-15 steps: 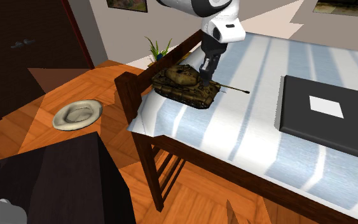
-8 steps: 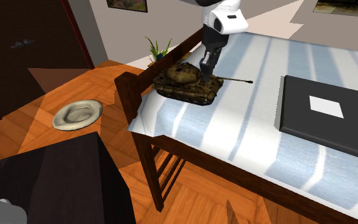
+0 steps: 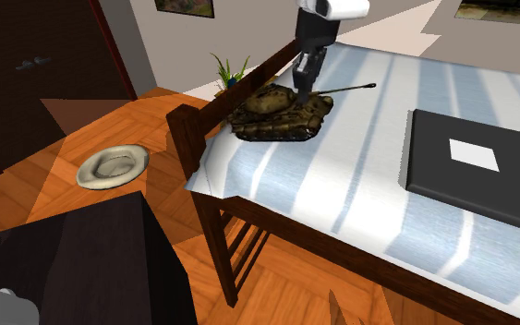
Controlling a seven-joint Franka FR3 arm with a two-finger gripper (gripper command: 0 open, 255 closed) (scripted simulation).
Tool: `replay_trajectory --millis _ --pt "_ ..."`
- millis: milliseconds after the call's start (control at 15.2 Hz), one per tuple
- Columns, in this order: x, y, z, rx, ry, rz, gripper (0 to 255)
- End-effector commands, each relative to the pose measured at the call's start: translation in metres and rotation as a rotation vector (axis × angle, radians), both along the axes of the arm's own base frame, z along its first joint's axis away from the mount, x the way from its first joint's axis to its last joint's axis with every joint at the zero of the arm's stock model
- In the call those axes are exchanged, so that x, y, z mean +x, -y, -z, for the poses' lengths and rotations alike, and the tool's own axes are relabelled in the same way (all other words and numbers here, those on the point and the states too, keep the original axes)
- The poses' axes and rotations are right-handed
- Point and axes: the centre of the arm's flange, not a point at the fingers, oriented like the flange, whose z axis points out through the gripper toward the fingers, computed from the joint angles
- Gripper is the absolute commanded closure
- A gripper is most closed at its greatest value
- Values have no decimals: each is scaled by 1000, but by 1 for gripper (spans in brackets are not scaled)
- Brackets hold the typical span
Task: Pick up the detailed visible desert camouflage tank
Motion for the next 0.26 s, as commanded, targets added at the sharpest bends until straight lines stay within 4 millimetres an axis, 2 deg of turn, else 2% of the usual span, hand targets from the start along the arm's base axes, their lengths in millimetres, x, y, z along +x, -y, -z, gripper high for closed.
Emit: replay_trajectory --millis 0,198 --pt "0 -1 -13 1 3 0 255" --pt "0 -1 -19 1 3 0 255"
